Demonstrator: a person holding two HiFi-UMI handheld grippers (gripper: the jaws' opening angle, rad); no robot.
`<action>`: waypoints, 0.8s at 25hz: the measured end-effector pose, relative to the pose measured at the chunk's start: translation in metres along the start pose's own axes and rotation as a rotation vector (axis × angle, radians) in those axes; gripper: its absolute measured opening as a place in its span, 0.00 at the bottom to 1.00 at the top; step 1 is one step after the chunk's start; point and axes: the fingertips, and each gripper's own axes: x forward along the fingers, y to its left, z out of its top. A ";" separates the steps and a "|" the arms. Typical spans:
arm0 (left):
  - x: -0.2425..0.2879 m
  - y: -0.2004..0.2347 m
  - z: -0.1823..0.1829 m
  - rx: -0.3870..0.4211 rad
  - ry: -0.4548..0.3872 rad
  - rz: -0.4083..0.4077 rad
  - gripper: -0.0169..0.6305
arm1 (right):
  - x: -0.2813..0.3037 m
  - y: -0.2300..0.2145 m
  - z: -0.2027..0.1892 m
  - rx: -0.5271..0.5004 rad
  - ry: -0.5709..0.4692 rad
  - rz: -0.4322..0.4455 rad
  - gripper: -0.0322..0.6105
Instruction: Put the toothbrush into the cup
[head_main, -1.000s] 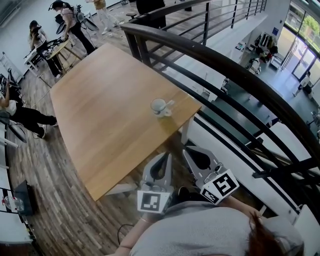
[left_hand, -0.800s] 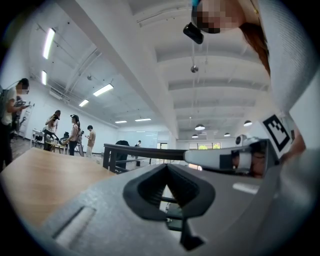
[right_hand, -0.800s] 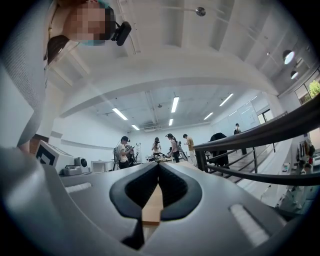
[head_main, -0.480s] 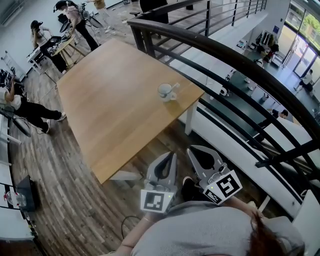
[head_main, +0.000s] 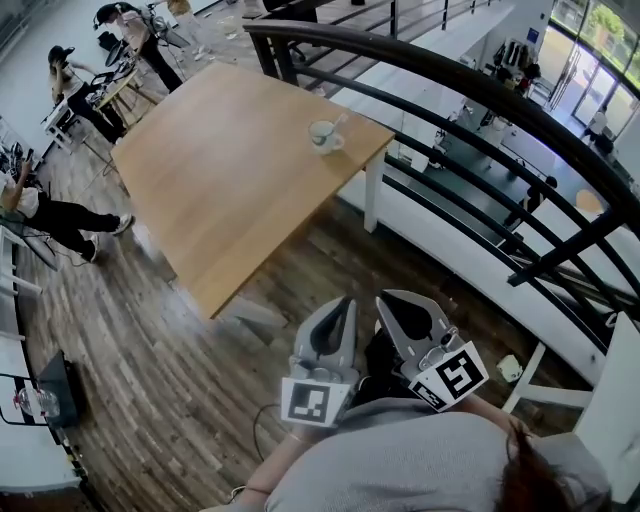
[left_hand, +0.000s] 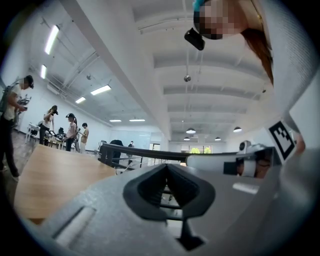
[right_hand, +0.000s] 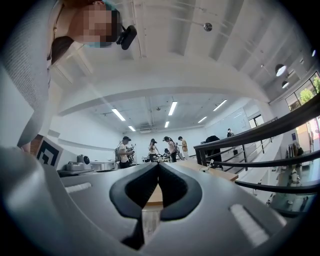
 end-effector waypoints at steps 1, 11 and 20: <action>-0.006 -0.004 0.000 0.006 0.001 -0.002 0.03 | -0.005 0.007 0.000 -0.001 0.000 0.002 0.04; -0.030 -0.034 0.008 0.010 -0.027 -0.035 0.03 | -0.037 0.027 0.011 -0.016 0.005 -0.010 0.04; -0.028 -0.051 0.012 -0.002 -0.024 -0.037 0.03 | -0.051 0.028 0.017 -0.023 0.011 -0.002 0.05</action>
